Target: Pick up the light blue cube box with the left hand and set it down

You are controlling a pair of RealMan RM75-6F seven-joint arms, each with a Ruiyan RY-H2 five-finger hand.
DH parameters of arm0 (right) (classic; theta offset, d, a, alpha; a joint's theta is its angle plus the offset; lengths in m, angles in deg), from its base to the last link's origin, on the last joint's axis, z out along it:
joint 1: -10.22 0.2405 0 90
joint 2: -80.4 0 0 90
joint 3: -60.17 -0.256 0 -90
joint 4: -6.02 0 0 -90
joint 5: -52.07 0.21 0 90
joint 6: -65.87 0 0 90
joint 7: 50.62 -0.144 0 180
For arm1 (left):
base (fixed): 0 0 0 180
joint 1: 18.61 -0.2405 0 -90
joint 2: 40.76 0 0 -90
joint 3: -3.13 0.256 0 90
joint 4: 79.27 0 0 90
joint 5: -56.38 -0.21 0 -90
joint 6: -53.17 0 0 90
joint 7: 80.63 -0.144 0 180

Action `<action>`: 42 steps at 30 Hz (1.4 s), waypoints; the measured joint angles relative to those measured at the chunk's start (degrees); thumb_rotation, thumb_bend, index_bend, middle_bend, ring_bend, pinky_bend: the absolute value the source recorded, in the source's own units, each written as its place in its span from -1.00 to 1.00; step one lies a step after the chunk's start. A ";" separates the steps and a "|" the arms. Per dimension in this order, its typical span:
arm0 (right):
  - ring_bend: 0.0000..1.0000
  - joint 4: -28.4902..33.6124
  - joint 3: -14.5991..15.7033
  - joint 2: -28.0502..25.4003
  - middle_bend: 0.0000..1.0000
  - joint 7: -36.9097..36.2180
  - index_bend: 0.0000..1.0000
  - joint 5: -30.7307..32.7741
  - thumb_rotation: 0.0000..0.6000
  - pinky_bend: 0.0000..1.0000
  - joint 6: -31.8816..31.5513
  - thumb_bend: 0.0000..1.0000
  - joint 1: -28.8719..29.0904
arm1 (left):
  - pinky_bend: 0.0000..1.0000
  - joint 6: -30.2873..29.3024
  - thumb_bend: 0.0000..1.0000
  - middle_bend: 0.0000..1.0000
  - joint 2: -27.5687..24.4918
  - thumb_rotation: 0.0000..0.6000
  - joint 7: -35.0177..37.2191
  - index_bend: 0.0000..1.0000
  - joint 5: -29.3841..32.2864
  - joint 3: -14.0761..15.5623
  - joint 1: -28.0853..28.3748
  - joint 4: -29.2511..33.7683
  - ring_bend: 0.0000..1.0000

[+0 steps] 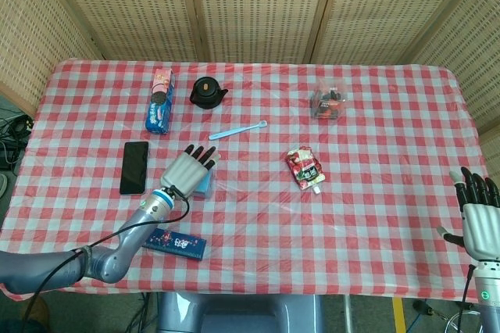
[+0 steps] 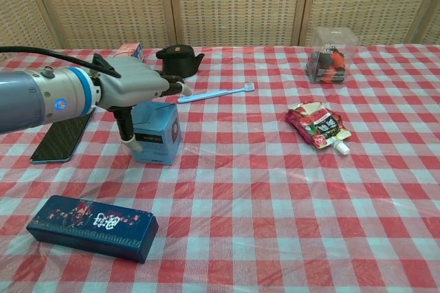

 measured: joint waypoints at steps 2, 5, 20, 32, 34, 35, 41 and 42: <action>-1.00 -0.06 -0.02 0.03 -1.00 -0.03 -1.00 0.08 1.00 -1.00 0.10 -1.00 0.04 | -0.69 -0.47 -1.00 -0.93 0.54 1.00 -2.74 -0.97 4.27 0.08 2.11 1.50 -0.77; -1.00 -0.12 -0.03 0.06 -1.00 -0.10 -1.00 0.11 1.00 -1.00 0.19 -1.00 0.09 | -0.67 -2.04 -1.00 -0.91 0.89 1.00 -5.38 -0.95 8.16 0.59 4.51 3.50 -0.76; -1.00 -0.17 -0.02 -0.03 -1.00 -0.53 -1.00 0.13 1.00 -1.00 0.26 -1.00 0.08 | -0.36 -10.85 -1.00 -0.42 5.93 1.00 -12.04 -0.55 16.76 3.13 10.20 0.43 -0.36; -1.00 -0.37 -0.05 -0.06 -1.00 -0.94 -1.00 0.25 1.00 -1.00 0.42 -1.00 0.10 | -0.02 -14.92 -1.00 0.01 7.74 1.00 -10.77 -0.02 13.18 4.13 9.99 -0.85 0.02; -1.00 -0.33 -0.02 -0.09 -1.00 -1.00 -1.00 0.19 1.00 -1.00 0.35 -1.00 0.06 | -0.02 -15.09 -1.00 0.01 7.39 1.00 -10.13 -0.04 13.06 3.91 9.77 -0.25 0.02; -1.00 -0.32 -0.02 -0.11 -1.00 -1.01 -1.00 0.19 1.00 -1.00 0.33 -1.00 0.05 | -0.02 -15.21 -1.00 0.01 6.99 1.00 -9.28 -0.04 12.79 3.68 9.53 0.32 0.02; -1.00 -0.19 -0.01 -0.23 -1.00 -1.14 -1.00 0.10 1.00 -1.00 0.17 -1.00 -0.05 | -0.02 -14.79 -1.00 0.01 3.34 1.00 1.31 -0.03 7.50 2.43 6.67 3.33 0.02; -1.00 -0.11 0.02 -0.24 -1.00 -1.05 -1.00 0.01 1.00 -1.00 0.16 -1.00 -0.02 | -0.02 -14.51 -1.00 0.01 2.82 1.00 4.06 -0.03 6.13 2.26 5.99 3.44 0.02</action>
